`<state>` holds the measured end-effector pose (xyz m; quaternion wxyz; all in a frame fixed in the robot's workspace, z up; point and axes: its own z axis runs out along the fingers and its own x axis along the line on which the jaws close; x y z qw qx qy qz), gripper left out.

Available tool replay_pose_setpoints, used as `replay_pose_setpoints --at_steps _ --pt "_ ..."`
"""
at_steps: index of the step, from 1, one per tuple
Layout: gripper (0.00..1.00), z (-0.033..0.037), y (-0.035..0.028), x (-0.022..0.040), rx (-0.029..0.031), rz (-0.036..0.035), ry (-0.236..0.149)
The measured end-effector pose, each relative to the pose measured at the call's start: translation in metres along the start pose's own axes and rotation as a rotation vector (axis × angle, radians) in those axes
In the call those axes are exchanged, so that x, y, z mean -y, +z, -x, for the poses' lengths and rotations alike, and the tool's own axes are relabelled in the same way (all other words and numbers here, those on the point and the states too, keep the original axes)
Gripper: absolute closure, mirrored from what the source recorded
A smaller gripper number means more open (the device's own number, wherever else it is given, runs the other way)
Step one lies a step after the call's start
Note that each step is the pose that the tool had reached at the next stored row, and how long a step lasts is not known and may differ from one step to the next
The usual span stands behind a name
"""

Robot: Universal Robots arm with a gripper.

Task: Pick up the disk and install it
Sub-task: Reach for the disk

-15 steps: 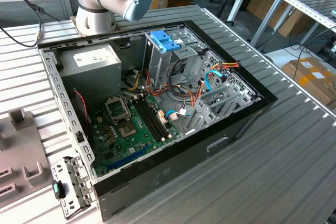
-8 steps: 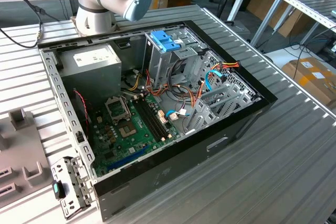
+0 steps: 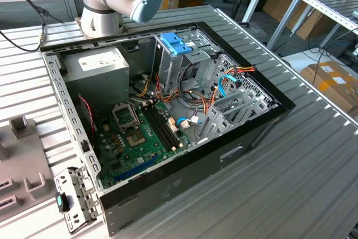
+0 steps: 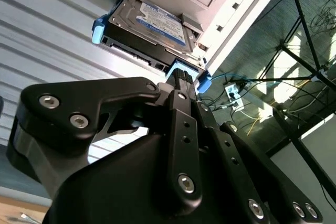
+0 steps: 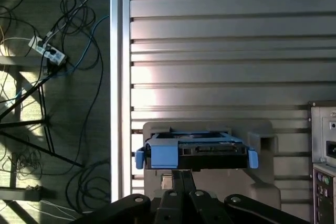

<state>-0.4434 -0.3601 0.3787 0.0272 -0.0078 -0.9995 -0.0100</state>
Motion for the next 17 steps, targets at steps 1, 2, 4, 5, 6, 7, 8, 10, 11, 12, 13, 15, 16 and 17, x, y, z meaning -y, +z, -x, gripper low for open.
replay_pose_setpoints --at_steps 1,2,4,5,6,7,8,10,11,12,13,15,16,17 --pt "0.89 -0.0019 0.0006 -0.0004 0.0003 -0.0021 0.0" --pt "0.89 -0.0048 0.0014 -0.0006 0.001 -0.0051 -0.001" --pt "0.89 -0.0065 0.0017 -0.0006 0.0011 -0.0077 -0.001" --pt "0.89 -0.0076 0.002 -0.0007 0.0011 -0.0086 -0.001" --pt "0.89 -0.0083 0.0028 -0.0006 0.0012 -0.0092 -0.002" --pt "0.89 -0.0082 0.0043 -0.0005 0.0015 -0.0095 -0.002" --pt "0.89 -0.0082 0.0057 -0.0006 0.0016 -0.0098 -0.003" --pt "0.89 -0.0083 0.0072 -0.0006 0.0022 -0.0129 -0.004" --pt "0.89 -0.0083 0.0073 -0.0006 0.0023 -0.0128 -0.004" --pt "0.89 -0.0083 0.0073 -0.0006 0.0024 -0.0128 -0.004" --pt "0.89 -0.0083 0.0074 -0.0006 0.0025 -0.0127 -0.004" --pt "0.89 -0.0084 0.0075 -0.0006 0.0062 -0.0127 -0.004" --pt "0.89 -0.0084 0.0075 -0.0006 0.0071 -0.0126 -0.004" --pt "0.89 -0.0084 0.0075 -0.0006 0.0072 -0.0126 -0.004"
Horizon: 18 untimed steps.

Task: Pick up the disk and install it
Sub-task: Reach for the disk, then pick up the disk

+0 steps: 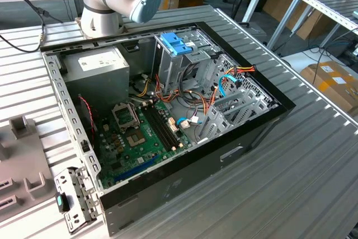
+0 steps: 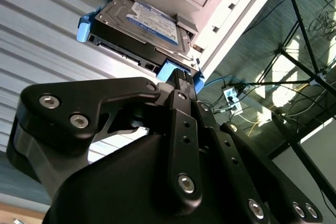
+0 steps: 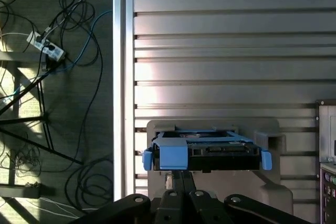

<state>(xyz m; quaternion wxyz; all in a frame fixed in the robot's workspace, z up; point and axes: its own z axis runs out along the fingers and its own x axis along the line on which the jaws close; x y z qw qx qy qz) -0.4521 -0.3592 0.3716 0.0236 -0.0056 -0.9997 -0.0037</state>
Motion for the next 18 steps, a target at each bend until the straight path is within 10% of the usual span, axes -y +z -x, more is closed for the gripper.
replay_pose_setpoints --at_steps 18 --pt "0.89 -0.0018 0.0023 -0.002 0.0041 -0.0001 0.0"
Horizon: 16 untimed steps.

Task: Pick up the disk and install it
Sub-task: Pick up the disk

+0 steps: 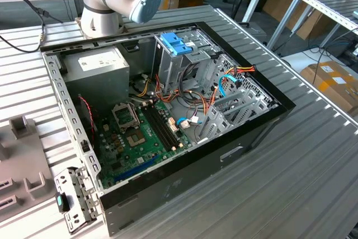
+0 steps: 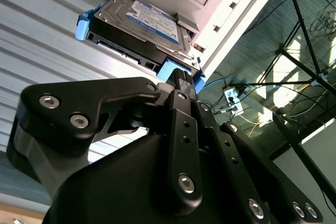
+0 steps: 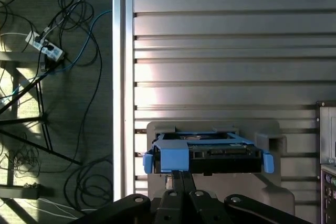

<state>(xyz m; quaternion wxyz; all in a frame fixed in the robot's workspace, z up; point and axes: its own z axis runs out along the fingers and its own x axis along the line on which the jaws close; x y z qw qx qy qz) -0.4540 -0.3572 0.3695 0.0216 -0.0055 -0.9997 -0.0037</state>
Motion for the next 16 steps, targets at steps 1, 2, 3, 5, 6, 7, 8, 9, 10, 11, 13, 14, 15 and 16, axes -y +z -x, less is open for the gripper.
replay_pose_setpoints --at_steps 1,2,3,5,6,7,8,9,10,11,13,14,15,16 --pt "0.89 0.0 0.0 0.0 0.0 -0.0003 -0.009" --pt "0.89 0.0 0.0001 0.0 0.0 -0.0008 -0.019" --pt "0.89 0.0 0.0001 0.0 0.0 -0.0013 -0.032" --pt "0.89 0.0 0.0001 0.0 -0.0007 -0.0049 -0.114" --pt "0.89 0.0 0.0001 0.0 -0.0008 -0.0058 -0.134" --pt "0.89 0.0 0.0001 0.0 -0.001 -0.0065 -0.151" --pt "0.89 0.0 0.0001 0.0 -0.0012 -0.0076 -0.176" --pt "0.89 0.0 0.0002 0.0 -0.0013 -0.0083 -0.193" --pt "0.89 0.0 0.0002 0.0 -0.0016 -0.0095 -0.221" --pt "0.89 0.0 0.0001 0.0 -0.0018 -0.011 -0.254" --pt "0.89 0.0 0.0002 0.0 -0.0022 -0.0138 -0.321" --pt "0.89 0.0 0.0002 0.0 -0.0024 -0.0146 -0.339" --pt "0.89 0.0 0.0002 0.0 -0.0025 -0.0155 -0.359" --pt "0.89 0.0 0.0002 0.0 -0.0027 -0.0166 -0.385"
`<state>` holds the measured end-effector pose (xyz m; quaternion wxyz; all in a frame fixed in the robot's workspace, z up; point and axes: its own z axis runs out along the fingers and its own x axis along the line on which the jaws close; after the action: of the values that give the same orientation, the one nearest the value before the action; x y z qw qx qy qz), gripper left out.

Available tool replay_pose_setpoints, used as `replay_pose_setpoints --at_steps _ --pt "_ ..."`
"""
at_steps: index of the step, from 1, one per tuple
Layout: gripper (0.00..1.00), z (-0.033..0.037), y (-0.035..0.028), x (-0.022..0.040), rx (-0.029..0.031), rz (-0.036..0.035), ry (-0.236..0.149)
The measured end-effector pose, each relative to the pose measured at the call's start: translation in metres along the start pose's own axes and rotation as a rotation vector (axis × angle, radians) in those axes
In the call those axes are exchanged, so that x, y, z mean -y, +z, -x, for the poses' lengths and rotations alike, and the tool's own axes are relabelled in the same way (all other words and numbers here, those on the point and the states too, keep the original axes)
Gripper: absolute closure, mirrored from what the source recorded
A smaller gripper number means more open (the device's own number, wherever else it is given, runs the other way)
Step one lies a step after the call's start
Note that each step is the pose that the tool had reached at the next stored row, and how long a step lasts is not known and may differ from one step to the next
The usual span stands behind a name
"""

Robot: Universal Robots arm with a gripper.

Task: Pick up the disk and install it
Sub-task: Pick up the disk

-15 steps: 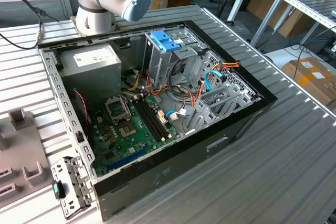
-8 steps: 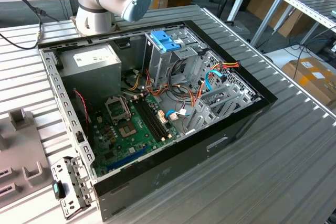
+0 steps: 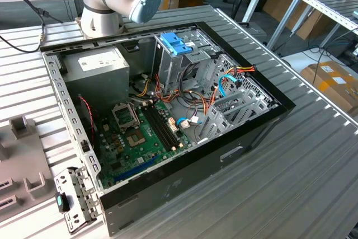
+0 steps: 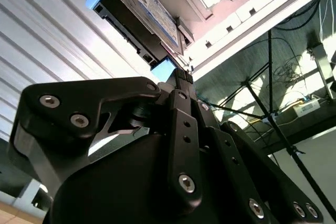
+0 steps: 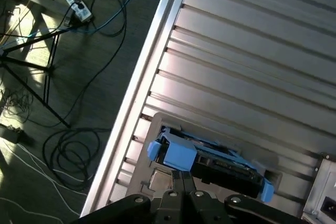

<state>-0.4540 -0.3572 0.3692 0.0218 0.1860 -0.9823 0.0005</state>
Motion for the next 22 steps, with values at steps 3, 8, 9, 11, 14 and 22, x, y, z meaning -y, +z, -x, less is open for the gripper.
replay_pose_setpoints --at_steps 3,8,9,11,14,22 --pt "0.89 0.0 0.0 0.0 -0.0006 -0.0029 -0.064" --pt "0.89 0.0 0.0 0.0 -0.0006 -0.0031 -0.065" --pt "0.89 0.0 0.0 0.0 -0.0006 -0.0033 -0.069" --pt "0.89 0.0001 0.0 -0.0001 -0.0007 -0.0041 -0.087" --pt "0.89 0.0002 0.0 -0.0004 -0.0007 -0.0079 -0.17" --pt "0.89 0.0002 0.0001 -0.0004 -0.0009 -0.0091 -0.198"
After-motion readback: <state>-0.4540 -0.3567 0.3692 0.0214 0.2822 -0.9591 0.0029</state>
